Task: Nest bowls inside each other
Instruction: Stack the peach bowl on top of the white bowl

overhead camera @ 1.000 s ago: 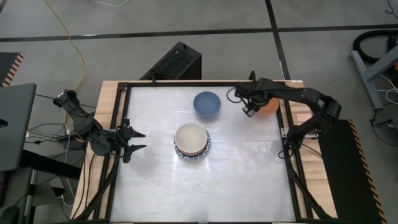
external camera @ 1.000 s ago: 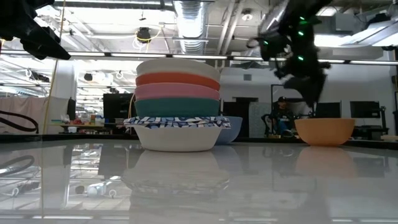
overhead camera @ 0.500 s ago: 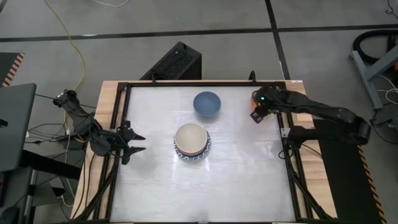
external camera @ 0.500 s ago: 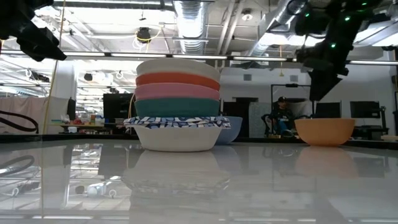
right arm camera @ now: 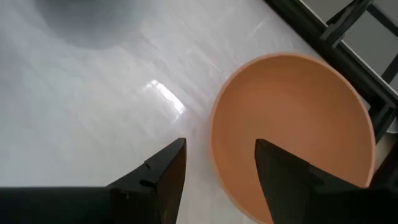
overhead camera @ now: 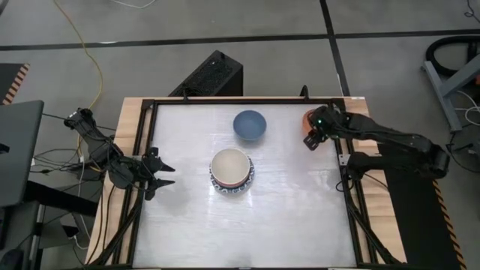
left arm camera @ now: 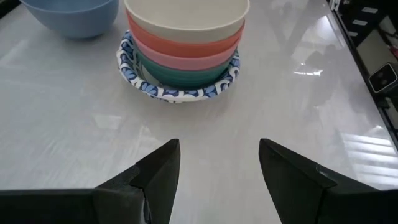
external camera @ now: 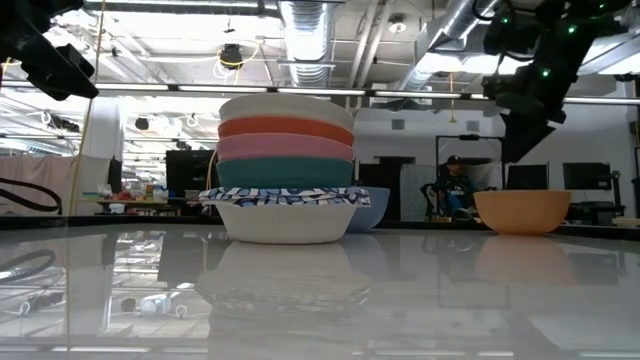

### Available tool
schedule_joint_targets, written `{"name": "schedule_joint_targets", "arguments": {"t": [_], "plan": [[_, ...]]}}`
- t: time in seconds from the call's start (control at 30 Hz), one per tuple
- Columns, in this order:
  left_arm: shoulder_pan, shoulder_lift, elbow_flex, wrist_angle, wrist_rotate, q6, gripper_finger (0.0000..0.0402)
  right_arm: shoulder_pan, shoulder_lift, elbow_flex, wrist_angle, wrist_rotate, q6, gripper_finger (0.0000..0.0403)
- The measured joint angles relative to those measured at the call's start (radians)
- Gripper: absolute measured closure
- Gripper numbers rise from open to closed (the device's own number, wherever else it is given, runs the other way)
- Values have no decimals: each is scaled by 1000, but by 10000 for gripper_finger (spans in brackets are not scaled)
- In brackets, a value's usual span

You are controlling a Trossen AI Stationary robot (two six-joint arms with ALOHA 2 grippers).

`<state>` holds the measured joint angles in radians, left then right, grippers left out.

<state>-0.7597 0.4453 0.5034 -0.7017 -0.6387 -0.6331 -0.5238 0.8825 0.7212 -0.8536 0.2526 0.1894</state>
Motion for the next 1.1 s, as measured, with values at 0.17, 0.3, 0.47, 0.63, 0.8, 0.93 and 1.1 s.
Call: {"name": "schedule_joint_targets", "arguments": {"t": [0.17,0.3,0.47,0.63,0.8,0.93,1.1], "plan": [[0,0,0,0,2,0,194,-22,24,0,19,7,-30,191],[0,0,0,0,2,0,194,-45,80,0,43,8,-46,191],[0,0,0,0,2,0,194,-56,175,0,77,6,-86,191],[0,0,0,0,2,0,194,-56,255,0,88,3,-103,191],[0,0,0,0,2,0,194,-69,318,0,111,4,-131,191],[0,0,0,0,2,0,194,-95,366,0,134,4,-138,192],[0,0,0,0,1,0,194,-123,413,0,156,4,-138,219]]}}
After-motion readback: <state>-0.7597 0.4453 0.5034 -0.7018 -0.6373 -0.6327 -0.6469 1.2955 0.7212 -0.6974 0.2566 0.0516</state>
